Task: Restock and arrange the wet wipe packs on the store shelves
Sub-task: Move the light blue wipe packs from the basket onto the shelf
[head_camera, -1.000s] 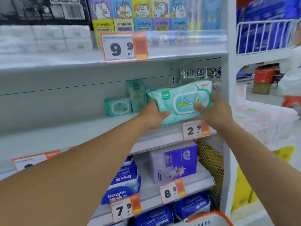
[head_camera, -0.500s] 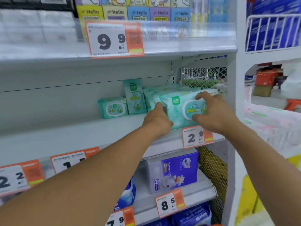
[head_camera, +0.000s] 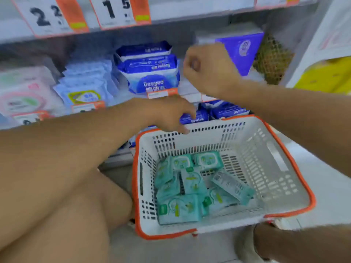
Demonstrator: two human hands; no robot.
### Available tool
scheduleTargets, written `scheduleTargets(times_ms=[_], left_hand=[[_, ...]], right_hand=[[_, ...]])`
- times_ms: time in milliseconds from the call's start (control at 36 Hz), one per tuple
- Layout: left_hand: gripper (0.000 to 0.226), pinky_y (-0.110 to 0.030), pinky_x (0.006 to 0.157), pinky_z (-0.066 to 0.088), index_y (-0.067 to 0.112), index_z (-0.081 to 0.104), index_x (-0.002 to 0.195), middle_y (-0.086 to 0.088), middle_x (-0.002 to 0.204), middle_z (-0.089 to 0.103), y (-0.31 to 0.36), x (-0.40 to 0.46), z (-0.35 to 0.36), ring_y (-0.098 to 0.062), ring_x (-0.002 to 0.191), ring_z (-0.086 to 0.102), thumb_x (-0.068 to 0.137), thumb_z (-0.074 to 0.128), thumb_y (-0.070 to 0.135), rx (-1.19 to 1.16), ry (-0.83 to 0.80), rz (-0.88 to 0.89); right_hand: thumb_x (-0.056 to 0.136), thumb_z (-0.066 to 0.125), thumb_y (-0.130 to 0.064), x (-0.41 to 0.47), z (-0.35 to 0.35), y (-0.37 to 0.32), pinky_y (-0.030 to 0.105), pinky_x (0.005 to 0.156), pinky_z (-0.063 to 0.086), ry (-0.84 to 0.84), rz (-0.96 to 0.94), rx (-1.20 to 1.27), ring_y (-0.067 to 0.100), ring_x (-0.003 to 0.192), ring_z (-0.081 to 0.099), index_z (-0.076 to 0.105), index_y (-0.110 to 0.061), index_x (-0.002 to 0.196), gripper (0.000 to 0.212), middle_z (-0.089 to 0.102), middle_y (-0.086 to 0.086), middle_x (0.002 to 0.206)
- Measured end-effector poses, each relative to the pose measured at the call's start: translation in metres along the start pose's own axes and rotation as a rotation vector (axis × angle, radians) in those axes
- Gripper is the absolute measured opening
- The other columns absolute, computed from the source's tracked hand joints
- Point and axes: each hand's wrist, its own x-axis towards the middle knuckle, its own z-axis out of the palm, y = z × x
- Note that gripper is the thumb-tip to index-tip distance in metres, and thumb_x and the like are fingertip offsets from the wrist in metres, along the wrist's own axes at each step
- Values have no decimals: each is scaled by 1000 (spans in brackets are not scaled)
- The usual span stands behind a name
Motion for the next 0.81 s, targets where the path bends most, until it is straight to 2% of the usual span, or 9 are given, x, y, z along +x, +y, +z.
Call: scheduleTargets(times_ms=[111,167,306,417,528,583,667,750,806], left_hand=[[47,-23,78,37,16,57,132,-4,125,62,5,-8,70,-21,105,57,94,61,44,92,-381,39],[53,-26,79,34,14,47,142,-6,136,54,11,-9,102,-24,113,53,98,57,42,148,-491,49],[55,-26,82,39,10,40,146,-9,129,55,6,-20,139,-21,101,56,102,49,42,172,-805,33],[60,-39,93,46,6,51,137,-9,114,53,-16,-20,138,-27,94,47,98,50,52,214,-773,19],[55,-35,75,42,3,58,96,-12,93,53,-21,-12,115,-25,75,42,97,46,57,113,-632,-89],[58,-36,70,44,7,56,83,-16,90,57,-20,-11,102,-24,69,50,96,43,61,11,-534,-184],[81,-39,86,54,5,47,139,-15,137,52,-26,-6,99,-33,110,61,89,49,68,-469,-504,-463],[62,-43,91,56,19,55,135,-7,130,64,-32,-1,103,-28,112,65,85,68,53,-1049,-313,-511],[41,-35,78,60,16,66,119,-1,106,74,-39,6,99,-20,94,72,84,76,37,-1054,-155,-463]], right_hand=[[86,62,-58,-103,110,19,34,86,51,-974,224,-124,31,96,66,70,-7,104,54,72,13,103],[76,68,-70,-149,150,25,39,92,53,-1195,464,-135,31,102,64,65,-4,117,78,69,15,114],[84,67,-61,-207,202,26,33,77,46,-964,995,101,29,101,60,50,7,133,85,59,18,121],[75,84,-45,-230,224,13,43,90,56,-743,1371,443,32,108,61,46,2,130,82,57,17,127],[77,84,-20,-221,225,16,37,60,60,-472,1658,886,26,84,67,59,-3,116,50,67,16,111],[83,79,-19,-201,211,19,31,53,58,-314,1637,1142,24,86,69,62,-6,118,41,68,13,114],[96,61,-21,-166,182,12,30,67,60,-219,1399,1606,20,89,72,65,-12,117,23,71,10,115],[98,51,-29,-142,155,14,36,82,59,-524,1072,1681,26,109,65,55,-8,137,45,64,14,130],[93,55,-43,-135,139,31,43,89,57,-747,928,1458,29,113,65,58,-5,133,56,66,14,125]])
